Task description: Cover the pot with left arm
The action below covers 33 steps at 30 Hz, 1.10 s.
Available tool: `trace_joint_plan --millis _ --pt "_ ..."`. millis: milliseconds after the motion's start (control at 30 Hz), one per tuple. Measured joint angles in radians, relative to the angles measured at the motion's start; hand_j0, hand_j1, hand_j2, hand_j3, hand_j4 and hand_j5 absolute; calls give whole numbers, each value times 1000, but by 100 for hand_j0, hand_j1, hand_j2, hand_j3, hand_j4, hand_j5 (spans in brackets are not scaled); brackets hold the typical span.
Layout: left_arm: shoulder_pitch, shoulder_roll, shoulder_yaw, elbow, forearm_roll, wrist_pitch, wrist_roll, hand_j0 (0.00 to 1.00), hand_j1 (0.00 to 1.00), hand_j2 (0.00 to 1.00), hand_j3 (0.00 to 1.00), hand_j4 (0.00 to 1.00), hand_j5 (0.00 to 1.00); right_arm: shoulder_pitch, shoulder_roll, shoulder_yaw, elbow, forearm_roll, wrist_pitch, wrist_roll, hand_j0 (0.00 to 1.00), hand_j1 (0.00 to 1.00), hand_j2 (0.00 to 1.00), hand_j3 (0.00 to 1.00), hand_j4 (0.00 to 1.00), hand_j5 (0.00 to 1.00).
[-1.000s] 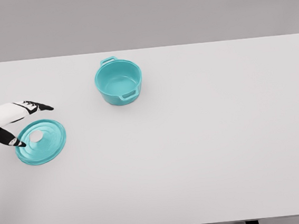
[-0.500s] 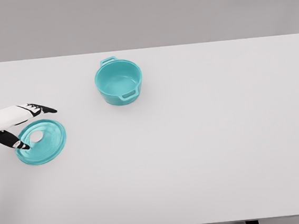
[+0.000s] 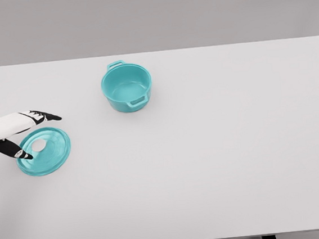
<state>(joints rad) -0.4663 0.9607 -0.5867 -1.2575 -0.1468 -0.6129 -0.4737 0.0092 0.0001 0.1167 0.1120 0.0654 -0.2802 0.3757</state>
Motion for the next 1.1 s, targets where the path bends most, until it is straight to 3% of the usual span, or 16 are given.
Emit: trace_joint_plan --millis 233,367,733,800,933,1000,1100 --pt "8 0 -2 -8 1 0 1 100 100 100 100 100 100 0 0 0 0 0 0 0 100 100 100 100 100 100" --pt "14 0 -2 -6 1 0 0 87 87 87 87 87 87 0 0 0 0 0 0 0 100 100 100 100 100 100" --pt "20 1 -4 3 -1 0 -1 84 84 84 84 84 84 0 0 0 0 0 0 0 100 100 100 100 100 100" --pt "32 2 -1 4 12 4 -1 77 77 77 77 77 77 0 0 0 0 0 0 0 100 100 100 100 100 100" --pt "34 1 -3 8 13 3 -2 52 52 52 52 52 52 0 0 0 0 0 0 0 100 100 100 100 100 100" --pt "34 1 -3 9 9 2 -2 51 51 51 51 51 51 0 0 0 0 0 0 0 100 100 100 100 100 100" --pt "35 2 -4 9 7 2 -2 42 42 42 42 42 42 0 0 0 0 0 0 0 100 100 100 100 100 100"
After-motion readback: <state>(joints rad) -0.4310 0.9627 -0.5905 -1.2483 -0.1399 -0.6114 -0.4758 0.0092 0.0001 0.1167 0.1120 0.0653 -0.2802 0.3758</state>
